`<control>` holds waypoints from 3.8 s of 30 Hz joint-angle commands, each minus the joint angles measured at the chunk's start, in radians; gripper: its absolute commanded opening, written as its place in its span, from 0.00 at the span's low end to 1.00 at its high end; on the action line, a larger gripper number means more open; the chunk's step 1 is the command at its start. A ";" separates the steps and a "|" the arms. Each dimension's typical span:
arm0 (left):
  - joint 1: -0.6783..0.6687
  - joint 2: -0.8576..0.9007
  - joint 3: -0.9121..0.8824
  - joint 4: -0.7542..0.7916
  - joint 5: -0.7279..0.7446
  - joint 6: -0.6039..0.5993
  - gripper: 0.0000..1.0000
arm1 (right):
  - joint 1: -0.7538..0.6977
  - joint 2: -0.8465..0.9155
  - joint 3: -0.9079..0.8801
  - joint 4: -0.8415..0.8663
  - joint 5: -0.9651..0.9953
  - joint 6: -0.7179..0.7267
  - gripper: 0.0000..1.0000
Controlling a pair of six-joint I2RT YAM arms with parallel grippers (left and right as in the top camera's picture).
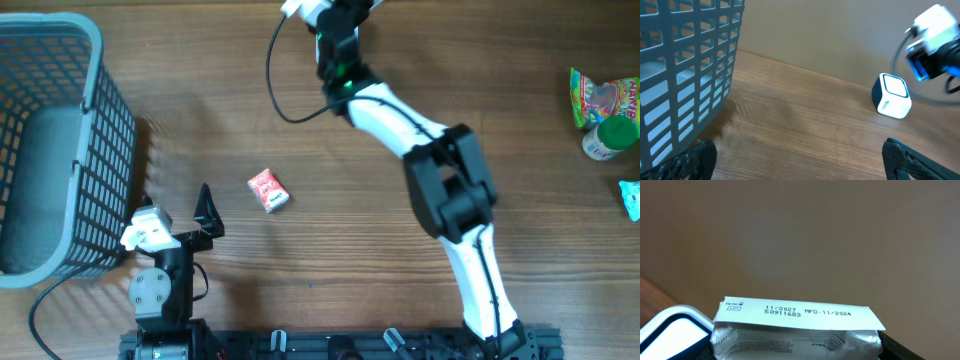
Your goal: Scan the item barcode
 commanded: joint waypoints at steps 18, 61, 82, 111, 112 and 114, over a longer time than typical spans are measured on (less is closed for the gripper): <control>-0.003 -0.002 -0.003 -0.003 0.012 -0.005 1.00 | 0.092 0.111 0.010 0.149 0.005 -0.509 0.63; -0.003 -0.002 -0.003 -0.003 0.012 -0.005 1.00 | -0.404 -0.241 0.009 -0.713 0.687 0.283 0.64; -0.003 -0.002 -0.003 -0.003 0.012 -0.005 1.00 | -0.814 -0.278 0.011 -1.516 -0.364 1.013 1.00; -0.003 -0.002 -0.003 -0.003 0.012 -0.005 1.00 | 0.166 -0.470 -0.401 -1.211 -1.185 1.798 0.30; -0.003 -0.002 -0.003 -0.003 0.012 -0.005 1.00 | 0.175 -0.470 -0.401 -1.178 -1.185 1.798 0.07; -0.003 -0.002 -0.003 -0.003 0.012 -0.005 1.00 | 0.197 -0.466 -0.402 -1.090 -1.175 1.795 0.04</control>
